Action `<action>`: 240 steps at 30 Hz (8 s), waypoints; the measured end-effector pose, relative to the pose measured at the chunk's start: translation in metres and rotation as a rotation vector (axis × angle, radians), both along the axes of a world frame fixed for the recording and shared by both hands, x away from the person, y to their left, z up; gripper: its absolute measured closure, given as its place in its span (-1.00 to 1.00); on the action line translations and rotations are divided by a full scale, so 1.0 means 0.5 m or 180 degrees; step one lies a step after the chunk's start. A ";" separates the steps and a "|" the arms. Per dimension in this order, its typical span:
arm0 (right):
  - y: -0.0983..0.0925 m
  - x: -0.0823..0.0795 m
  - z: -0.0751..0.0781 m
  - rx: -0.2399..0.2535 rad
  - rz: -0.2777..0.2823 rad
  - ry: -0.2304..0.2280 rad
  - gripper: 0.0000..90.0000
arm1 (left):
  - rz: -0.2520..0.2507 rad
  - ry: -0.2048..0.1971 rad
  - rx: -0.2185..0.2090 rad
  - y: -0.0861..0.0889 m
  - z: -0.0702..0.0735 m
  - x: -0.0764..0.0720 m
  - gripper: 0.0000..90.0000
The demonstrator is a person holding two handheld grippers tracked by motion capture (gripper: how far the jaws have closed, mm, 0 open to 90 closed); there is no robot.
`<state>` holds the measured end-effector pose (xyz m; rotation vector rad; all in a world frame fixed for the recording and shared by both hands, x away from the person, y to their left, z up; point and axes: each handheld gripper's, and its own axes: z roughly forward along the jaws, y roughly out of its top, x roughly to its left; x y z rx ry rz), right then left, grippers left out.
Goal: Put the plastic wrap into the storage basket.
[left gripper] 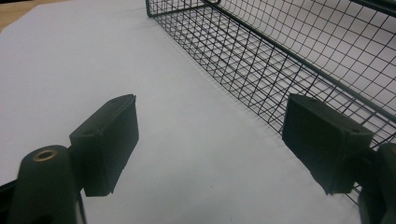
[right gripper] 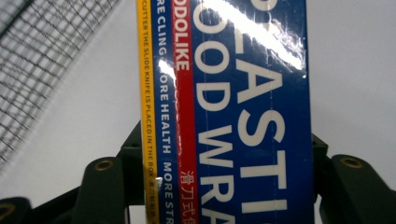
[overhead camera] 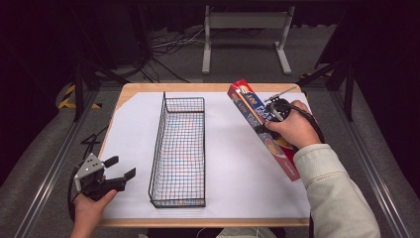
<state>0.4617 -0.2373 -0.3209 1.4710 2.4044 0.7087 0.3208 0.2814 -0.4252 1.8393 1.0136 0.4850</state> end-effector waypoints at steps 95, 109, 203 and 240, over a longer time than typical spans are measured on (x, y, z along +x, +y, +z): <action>0.455 -0.018 0.023 0.0857 -0.1293 0.0100 -0.10 | 0.0227 -0.0407 0.0218 -0.008 -0.033 0.031 -0.57; 0.475 -0.013 -0.033 0.0791 -0.1296 0.0285 -0.10 | 0.0226 -0.0395 0.0213 -0.008 -0.034 0.033 -0.57; 0.507 -0.015 -0.099 0.0594 -0.1366 0.0627 -0.34 | 0.0194 -0.0323 0.0235 -0.012 -0.038 0.034 -0.57; 0.251 -0.104 0.027 0.0926 -0.0079 -0.0635 -0.53 | 0.0174 -0.0262 0.0264 -0.014 -0.040 0.037 -0.59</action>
